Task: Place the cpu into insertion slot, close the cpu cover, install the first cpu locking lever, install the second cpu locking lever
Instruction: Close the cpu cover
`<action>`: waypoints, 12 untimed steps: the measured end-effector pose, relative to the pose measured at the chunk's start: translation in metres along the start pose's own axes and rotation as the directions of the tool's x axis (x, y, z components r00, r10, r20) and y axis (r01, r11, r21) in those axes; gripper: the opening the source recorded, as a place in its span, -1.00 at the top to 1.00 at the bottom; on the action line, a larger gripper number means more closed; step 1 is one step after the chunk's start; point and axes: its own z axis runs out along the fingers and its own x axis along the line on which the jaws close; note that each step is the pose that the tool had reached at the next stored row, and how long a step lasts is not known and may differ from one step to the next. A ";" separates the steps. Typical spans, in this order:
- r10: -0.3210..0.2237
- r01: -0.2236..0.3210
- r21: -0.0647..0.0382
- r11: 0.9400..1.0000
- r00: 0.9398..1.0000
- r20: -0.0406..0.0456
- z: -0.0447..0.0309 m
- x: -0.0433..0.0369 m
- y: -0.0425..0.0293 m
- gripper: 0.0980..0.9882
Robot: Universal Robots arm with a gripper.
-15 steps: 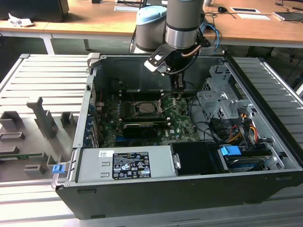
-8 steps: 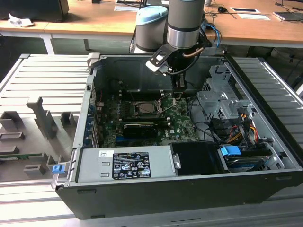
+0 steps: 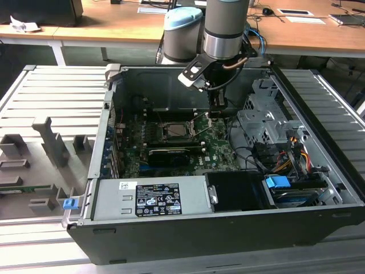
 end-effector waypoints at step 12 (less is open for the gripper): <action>0.000 0.000 0.000 1.000 1.000 0.000 0.0009 0.0000 0.0017 0.98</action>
